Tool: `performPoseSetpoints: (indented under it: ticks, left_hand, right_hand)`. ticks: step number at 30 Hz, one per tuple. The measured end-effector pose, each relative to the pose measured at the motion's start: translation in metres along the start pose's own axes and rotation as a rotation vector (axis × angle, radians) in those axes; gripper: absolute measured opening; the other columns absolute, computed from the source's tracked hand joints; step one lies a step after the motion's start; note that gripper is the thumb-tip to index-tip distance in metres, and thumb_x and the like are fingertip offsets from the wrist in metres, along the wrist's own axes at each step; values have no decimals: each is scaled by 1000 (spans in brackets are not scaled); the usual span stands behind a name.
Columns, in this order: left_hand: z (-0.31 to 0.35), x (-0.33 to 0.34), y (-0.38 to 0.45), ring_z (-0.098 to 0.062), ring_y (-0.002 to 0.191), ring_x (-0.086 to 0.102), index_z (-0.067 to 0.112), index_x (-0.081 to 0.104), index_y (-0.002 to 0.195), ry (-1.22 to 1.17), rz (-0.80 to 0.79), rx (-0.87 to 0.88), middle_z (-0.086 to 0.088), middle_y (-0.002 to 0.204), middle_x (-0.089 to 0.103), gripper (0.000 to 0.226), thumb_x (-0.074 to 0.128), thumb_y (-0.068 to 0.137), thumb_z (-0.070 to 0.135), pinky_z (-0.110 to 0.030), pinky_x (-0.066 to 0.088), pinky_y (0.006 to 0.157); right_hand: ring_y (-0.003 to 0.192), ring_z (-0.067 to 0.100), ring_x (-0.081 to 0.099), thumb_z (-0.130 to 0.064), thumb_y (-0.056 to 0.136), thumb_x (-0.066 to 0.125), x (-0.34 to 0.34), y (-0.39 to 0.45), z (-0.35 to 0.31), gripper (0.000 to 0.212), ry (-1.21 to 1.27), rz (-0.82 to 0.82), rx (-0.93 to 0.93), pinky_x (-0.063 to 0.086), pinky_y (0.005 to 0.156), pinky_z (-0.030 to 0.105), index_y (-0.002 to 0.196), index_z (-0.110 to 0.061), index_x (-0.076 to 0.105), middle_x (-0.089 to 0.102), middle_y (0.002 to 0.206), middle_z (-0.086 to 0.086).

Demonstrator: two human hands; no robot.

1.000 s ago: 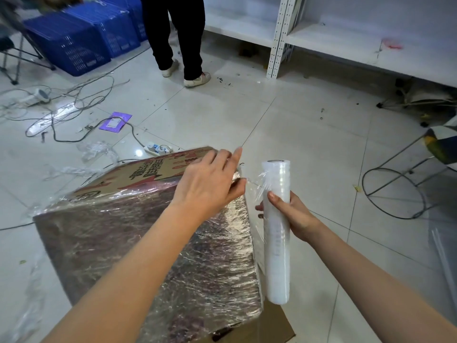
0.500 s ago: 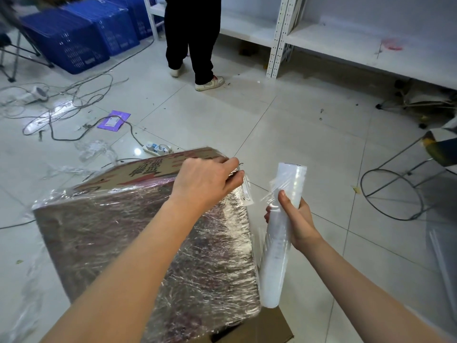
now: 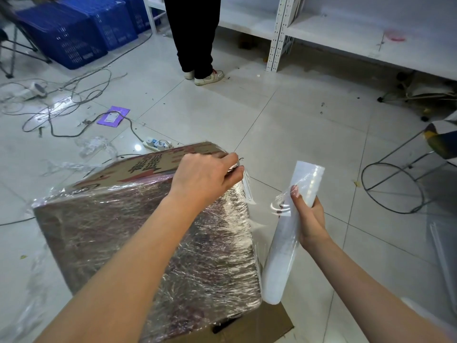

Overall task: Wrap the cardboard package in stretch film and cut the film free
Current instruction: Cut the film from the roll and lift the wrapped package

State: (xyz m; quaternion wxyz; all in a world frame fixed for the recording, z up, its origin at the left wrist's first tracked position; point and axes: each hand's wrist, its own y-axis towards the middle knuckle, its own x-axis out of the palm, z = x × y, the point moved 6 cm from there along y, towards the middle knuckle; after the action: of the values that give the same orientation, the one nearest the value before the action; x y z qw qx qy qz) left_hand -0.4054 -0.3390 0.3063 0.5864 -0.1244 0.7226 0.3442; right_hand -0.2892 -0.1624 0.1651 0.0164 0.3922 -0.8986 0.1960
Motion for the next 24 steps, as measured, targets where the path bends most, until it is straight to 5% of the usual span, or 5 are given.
performPoseSetpoints:
  ticks: [4,10,15,20,24]
  left_hand:
    - [-1,6,3,-24,80,67,28,55,120,-30,-78,-13,1,86,68,45,23,100,52,-28,32,62]
    - [-5,6,5,-26,61,64,24,64,105,-35,24,-7,-2,65,66,62,12,92,55,-27,30,55]
    - [-8,6,7,-24,52,61,21,68,96,-34,15,-6,-1,60,64,58,19,92,53,-25,26,52]
    - [-12,6,14,-28,72,65,21,63,111,-65,-36,-30,-5,83,71,42,33,99,48,-29,24,59]
    - [-16,6,18,-28,59,63,18,68,102,-69,-20,-33,-5,69,69,40,39,99,45,-27,24,57]
  right_hand:
    - [82,22,67,-66,40,84,-10,0,1,81,-9,85,-9,54,77,36,101,-17,63,69,90,4]
    - [69,25,64,-49,64,78,-30,-3,0,51,39,195,14,56,69,38,99,-16,60,65,80,5]
    - [55,16,62,-42,74,77,-41,-2,1,43,69,289,29,53,54,28,103,-15,60,65,77,3]
    - [59,22,63,-46,72,78,-52,-3,1,49,56,335,59,57,59,34,107,-16,61,65,85,8]
    - [68,26,66,-50,71,77,-68,-5,4,36,61,419,84,59,69,39,88,-25,59,67,82,5]
